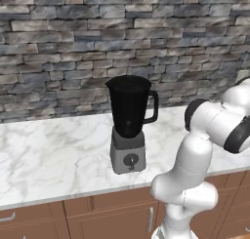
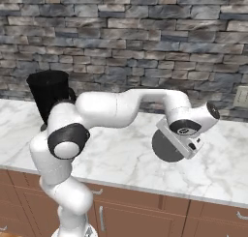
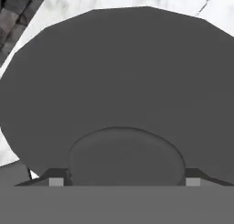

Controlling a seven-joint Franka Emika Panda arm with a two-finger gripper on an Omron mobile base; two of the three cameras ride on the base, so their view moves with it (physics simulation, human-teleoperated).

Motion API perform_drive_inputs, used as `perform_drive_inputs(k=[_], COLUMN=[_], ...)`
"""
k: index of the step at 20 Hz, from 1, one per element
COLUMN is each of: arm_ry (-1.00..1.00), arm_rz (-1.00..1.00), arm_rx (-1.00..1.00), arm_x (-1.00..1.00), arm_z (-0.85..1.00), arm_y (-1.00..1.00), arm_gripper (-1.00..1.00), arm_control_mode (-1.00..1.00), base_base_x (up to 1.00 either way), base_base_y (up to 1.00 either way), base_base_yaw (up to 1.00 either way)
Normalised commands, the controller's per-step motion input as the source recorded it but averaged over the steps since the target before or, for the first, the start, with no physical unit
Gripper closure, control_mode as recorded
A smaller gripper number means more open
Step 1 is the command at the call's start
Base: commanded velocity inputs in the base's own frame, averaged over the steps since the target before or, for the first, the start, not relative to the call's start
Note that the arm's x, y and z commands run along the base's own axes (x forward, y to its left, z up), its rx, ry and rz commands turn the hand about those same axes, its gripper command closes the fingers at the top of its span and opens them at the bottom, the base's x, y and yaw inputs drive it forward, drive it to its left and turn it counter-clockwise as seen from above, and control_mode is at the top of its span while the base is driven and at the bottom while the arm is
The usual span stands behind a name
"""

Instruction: Close the lid blender by securely placing the lid on top.

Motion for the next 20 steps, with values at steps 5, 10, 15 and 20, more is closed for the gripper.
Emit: perform_drive_inputs(k=[5, 10, 15, 20], arm_ry=[-0.30, -0.08, -0.32, -0.13], arm_rz=[0.05, 0.00, 0.00, 0.01], arm_rx=[-0.06, -0.01, -0.07, -0.07], arm_x=[-0.01, -0.02, -0.27, -0.09], arm_z=[0.98, 0.25, 0.92, 1.00], arm_y=[0.69, 0.22, 0.64, 0.89], arm_gripper=[1.00, 1.00, 1.00, 1.00], arm_control_mode=[-1.00, -1.00, -1.00, -1.00], base_base_x=[0.00, 0.00, 0.00, 0.00], base_base_y=[0.00, 0.00, 0.00, 0.00], base_base_yaw=[0.00, 0.00, 0.00, 0.00])
